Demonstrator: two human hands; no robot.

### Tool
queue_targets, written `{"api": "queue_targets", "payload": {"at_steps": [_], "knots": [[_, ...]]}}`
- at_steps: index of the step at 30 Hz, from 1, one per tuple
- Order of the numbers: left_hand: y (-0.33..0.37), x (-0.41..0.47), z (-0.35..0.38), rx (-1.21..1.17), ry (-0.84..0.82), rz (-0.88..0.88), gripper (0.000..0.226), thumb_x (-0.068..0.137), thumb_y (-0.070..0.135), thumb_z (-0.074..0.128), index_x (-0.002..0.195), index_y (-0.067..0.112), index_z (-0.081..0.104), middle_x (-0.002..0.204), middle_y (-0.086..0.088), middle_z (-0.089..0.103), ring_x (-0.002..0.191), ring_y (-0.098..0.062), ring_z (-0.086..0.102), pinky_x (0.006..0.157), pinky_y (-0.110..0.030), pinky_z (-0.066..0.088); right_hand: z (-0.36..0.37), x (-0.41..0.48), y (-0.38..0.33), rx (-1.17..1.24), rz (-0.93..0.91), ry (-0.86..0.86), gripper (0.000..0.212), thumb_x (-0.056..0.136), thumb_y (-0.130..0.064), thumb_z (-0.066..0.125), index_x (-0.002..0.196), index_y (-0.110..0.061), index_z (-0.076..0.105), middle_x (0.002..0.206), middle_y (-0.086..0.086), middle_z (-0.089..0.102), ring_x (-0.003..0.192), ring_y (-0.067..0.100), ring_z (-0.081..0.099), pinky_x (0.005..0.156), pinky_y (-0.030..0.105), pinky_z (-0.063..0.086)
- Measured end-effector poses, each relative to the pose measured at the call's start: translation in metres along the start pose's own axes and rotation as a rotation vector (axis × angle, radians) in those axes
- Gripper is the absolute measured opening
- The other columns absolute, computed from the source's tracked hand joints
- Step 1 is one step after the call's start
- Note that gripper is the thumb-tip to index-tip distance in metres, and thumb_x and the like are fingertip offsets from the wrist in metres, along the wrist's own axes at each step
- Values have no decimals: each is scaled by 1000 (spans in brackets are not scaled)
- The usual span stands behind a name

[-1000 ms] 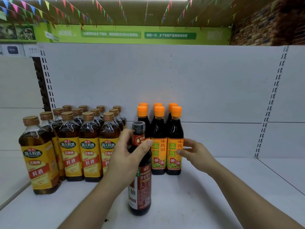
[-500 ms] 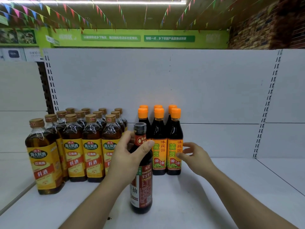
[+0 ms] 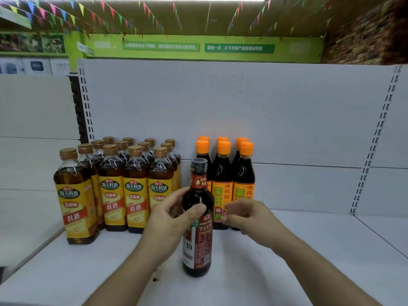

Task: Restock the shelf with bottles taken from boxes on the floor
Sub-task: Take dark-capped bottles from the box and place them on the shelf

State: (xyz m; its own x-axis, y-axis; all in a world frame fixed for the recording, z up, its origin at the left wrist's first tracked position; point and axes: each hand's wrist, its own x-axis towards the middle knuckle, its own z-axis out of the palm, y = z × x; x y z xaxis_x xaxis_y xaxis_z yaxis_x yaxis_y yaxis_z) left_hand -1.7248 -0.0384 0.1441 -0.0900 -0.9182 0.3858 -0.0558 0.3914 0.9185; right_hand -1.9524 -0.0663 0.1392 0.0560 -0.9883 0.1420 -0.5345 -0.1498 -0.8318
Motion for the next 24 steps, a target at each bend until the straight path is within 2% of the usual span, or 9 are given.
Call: {"api": "queue_targets", "payload": {"at_steps": [3,5,7,11,16,19,24], "knots": [[-10,-6,-9,21,-38,-65,45,76,40,78,119,35,67,110,19,75,105,-1,70,78,-19,58,9,-9,-11,85,-40,-179,51,73,-39,88,120,-40,69,119,-16,72,113,6,67,98,39,56],[-14,-9,-15,16,-47,-84,41,78,31,79,119,31,69,109,19,76,104,0,70,80,-20,59,15,-12,-16,138,-77,-220,50,77,-26,89,122,-36,70,121,-15,73,112,8,69,99,42,57],[-18,-11,-19,14,-61,-90,38,81,21,79,117,31,69,107,23,76,102,5,69,74,-13,56,21,-15,-19,154,-107,-224,46,81,-18,86,121,-34,70,118,-14,74,108,10,71,98,43,58],[-22,-10,-26,7,-101,-123,36,85,13,75,114,32,68,106,25,75,104,7,68,73,-9,53,28,-17,-19,163,-132,-193,47,80,-21,87,122,-31,68,115,-12,75,106,11,72,98,46,58],[-28,-6,-35,6,-149,-160,55,82,20,76,135,20,64,122,13,74,114,-2,67,80,-16,57,28,-18,-14,173,-134,-199,50,83,-23,86,127,-30,65,119,-10,74,108,13,72,99,45,57],[-28,-5,-36,4,-151,-162,56,79,21,77,134,19,65,121,11,74,112,-5,69,78,-19,59,28,-17,-11,212,-121,-194,53,79,-24,88,126,-29,65,120,-8,74,108,15,72,99,48,57],[-32,-3,-29,-7,-144,-154,44,81,8,77,123,19,70,115,8,77,109,-7,71,79,-18,57,20,-19,-4,252,-116,-194,51,78,-20,89,122,-21,62,118,-3,75,108,19,73,99,49,56]]}}
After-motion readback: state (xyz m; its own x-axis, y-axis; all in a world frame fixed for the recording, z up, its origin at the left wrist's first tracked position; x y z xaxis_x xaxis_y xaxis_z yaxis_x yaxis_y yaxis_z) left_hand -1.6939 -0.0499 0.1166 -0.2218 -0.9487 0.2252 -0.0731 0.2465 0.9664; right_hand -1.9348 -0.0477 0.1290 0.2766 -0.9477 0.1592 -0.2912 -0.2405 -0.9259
